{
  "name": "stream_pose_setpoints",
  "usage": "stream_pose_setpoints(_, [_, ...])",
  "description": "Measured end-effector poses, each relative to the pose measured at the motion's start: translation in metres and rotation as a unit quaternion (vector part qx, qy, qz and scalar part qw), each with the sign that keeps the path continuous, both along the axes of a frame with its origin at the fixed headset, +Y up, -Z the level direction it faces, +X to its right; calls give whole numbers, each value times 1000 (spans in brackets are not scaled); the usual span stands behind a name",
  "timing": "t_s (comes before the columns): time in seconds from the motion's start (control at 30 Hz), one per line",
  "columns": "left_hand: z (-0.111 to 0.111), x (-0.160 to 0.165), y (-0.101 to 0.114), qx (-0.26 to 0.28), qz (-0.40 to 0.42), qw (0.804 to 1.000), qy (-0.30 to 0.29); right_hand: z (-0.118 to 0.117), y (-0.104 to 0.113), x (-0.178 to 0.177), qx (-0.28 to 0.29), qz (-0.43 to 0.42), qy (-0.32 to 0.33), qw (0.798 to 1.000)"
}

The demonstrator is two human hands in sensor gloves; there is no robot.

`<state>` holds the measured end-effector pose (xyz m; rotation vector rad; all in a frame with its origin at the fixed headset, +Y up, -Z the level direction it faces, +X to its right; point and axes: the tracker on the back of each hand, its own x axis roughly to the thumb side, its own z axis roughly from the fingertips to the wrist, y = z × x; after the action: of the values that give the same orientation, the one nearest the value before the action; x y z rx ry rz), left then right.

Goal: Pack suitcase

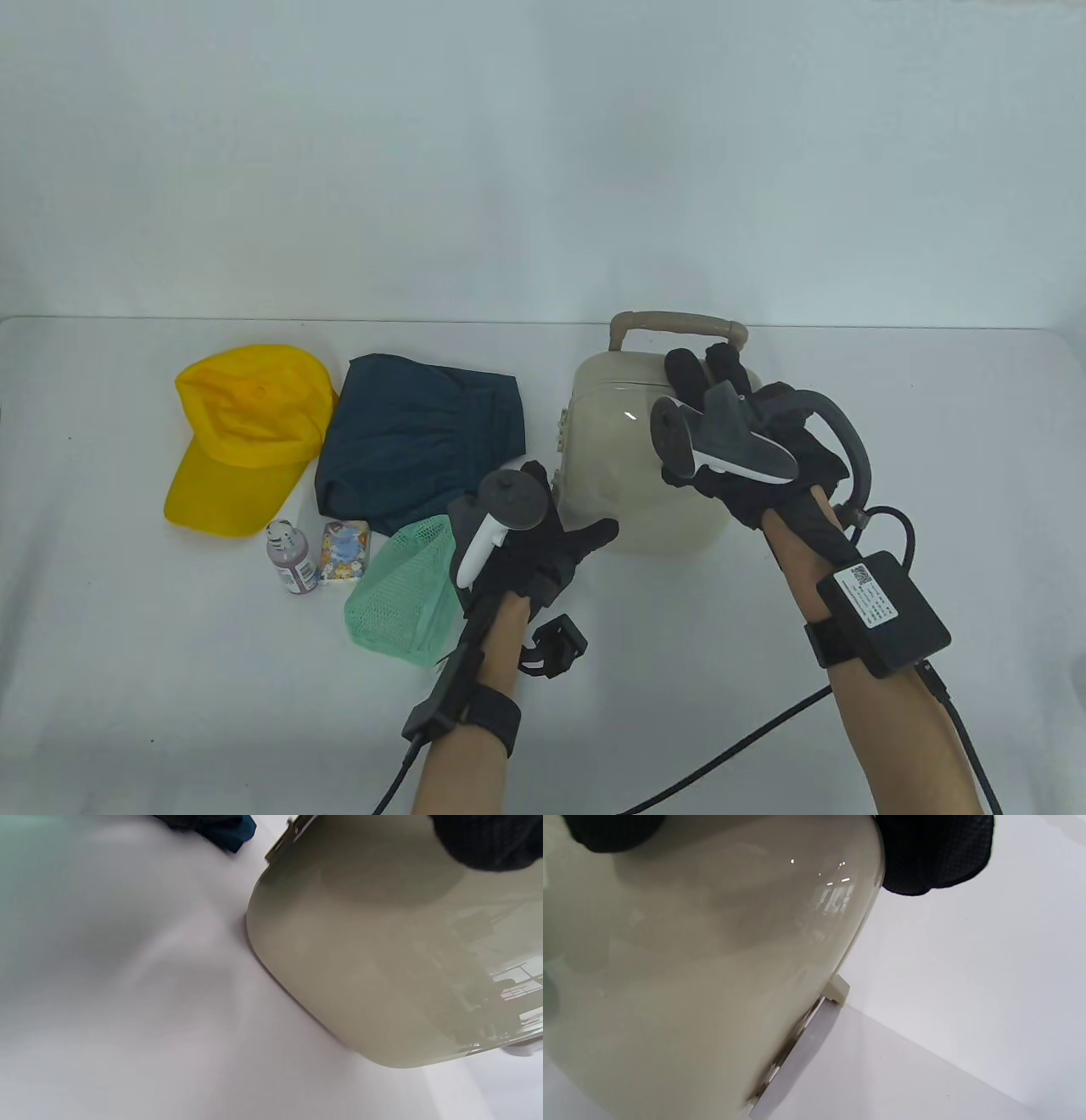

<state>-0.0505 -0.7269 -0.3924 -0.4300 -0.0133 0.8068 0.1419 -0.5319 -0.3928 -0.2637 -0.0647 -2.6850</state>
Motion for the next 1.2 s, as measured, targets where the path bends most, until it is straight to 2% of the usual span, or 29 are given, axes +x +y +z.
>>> stream_pose_setpoints(0.1, [-10,6,-8,11,-13,1000,-21,-2,-1,5,-5,-18,1,1000])
stream_pose_setpoints(0.23, [-17,8,-14,20,4,1000,3,-3,-4,12,12,-39,3,999])
stream_pose_setpoints(0.4, [-21,7,-9,48,-3,999,17,0,-4,19,41,-58,3,997])
stream_pose_setpoints(0.5, [-20,4,7,73,22,997,19,4,5,33,65,-94,-1,993])
stream_pose_setpoints(0.57, [-20,0,26,98,20,995,13,9,16,45,73,-138,-8,988])
stream_pose_setpoints(0.67, [-17,-6,67,155,2,988,9,18,27,70,86,-221,-23,971])
stream_pose_setpoints(0.73, [-13,-9,101,210,-33,977,2,24,24,92,83,-299,-35,950])
stream_pose_setpoints(0.8, [-10,-10,123,239,-61,969,-7,28,15,108,72,-360,-47,929])
stream_pose_setpoints(0.9, [-7,-3,160,275,-119,953,-35,34,-20,130,40,-472,-77,877])
stream_pose_setpoints(0.93, [-7,0,167,283,-137,948,-43,36,-29,134,33,-491,-83,867])
stream_pose_setpoints(0.97, [-8,4,175,292,-161,941,-53,37,-47,138,16,-529,-94,843])
stream_pose_setpoints(1.0, [-10,10,181,293,-179,937,-63,39,-65,140,0,-562,-104,820])
stream_pose_setpoints(1.1, [-17,25,186,274,-230,930,-83,40,-105,141,-41,-610,-129,781])
stream_pose_setpoints(1.13, [-21,30,184,263,-244,929,-86,40,-118,140,-53,-621,-138,769])
stream_pose_setpoints(1.2, [-30,35,177,240,-254,933,-92,41,-134,139,-69,-627,-151,761])
